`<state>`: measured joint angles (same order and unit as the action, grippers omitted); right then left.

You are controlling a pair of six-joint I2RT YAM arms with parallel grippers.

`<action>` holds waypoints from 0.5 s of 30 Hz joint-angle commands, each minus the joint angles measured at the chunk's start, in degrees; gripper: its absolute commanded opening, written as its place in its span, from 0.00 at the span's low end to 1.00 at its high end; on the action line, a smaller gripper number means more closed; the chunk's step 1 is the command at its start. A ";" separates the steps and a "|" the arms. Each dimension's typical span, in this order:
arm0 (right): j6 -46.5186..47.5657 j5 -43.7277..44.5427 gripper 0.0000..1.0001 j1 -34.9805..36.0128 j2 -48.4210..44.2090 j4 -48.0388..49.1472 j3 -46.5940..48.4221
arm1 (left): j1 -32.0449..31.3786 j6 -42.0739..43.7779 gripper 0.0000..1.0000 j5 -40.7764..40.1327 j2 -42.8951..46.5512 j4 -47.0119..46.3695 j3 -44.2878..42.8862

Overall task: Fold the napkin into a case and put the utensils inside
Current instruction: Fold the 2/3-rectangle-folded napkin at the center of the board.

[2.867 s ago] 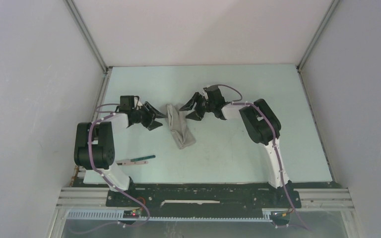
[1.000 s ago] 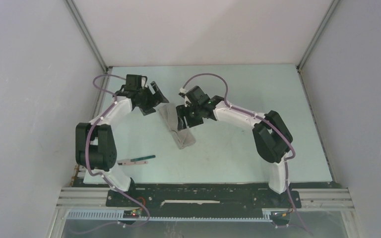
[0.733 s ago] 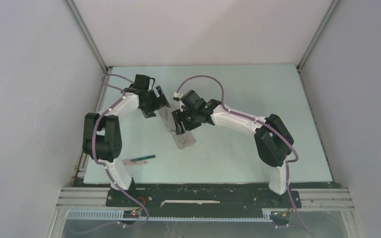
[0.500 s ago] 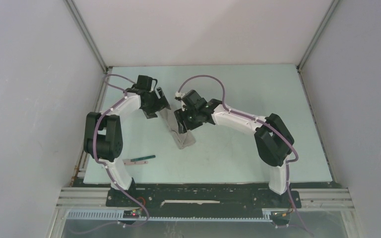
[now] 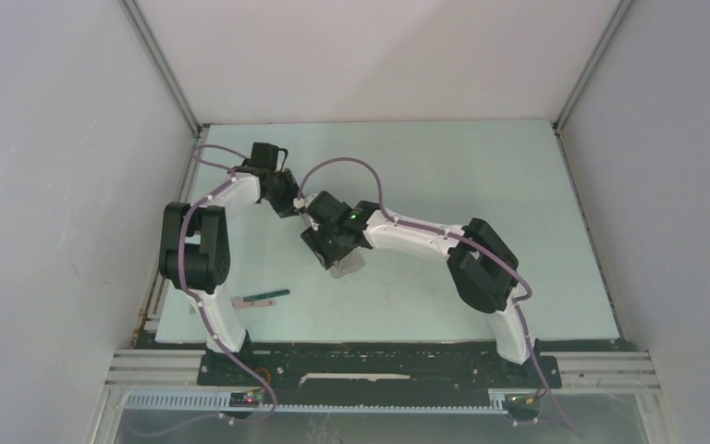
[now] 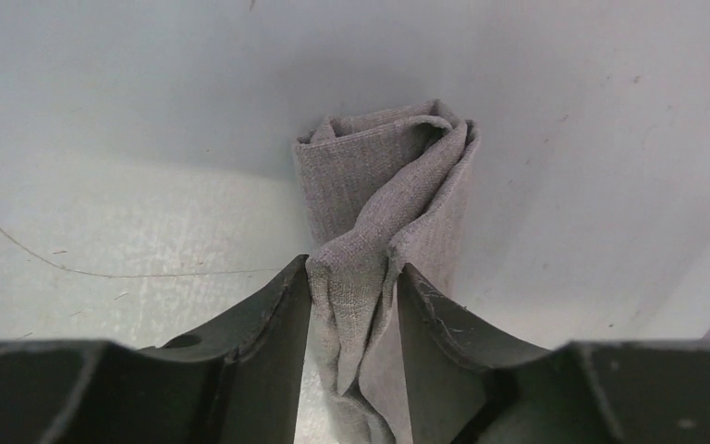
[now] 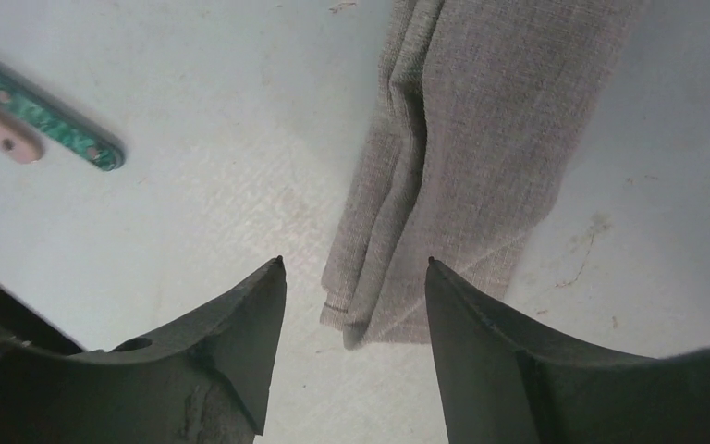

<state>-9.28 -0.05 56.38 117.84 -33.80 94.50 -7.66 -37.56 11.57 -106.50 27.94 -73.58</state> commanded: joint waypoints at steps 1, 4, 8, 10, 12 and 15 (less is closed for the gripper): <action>2.62 11.27 0.65 2.49 3.86 -4.42 6.30 | 0.10 -1.22 0.43 3.73 0.32 -3.41 0.20; 2.12 17.57 0.65 3.30 5.84 -6.94 9.24 | 0.10 -1.37 0.38 4.43 0.15 -3.76 0.02; 2.74 18.32 0.63 3.38 7.49 -7.39 10.80 | 0.13 -1.12 0.35 4.59 0.24 -3.77 -0.11; 2.86 18.64 0.59 3.66 8.53 -8.14 11.71 | 0.19 -1.11 0.32 4.87 0.08 -3.80 -0.28; 2.67 18.66 0.57 4.06 8.96 -8.29 12.21 | 0.19 -1.19 0.28 5.11 0.12 -3.72 -0.54; 2.23 18.45 0.60 4.34 9.24 -7.91 12.23 | 0.19 -1.12 0.24 5.38 0.33 -3.56 -1.14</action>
<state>-7.33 16.32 59.75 126.43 -40.95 104.60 -7.57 -38.15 15.53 -106.52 25.39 -73.56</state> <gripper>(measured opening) 0.584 0.256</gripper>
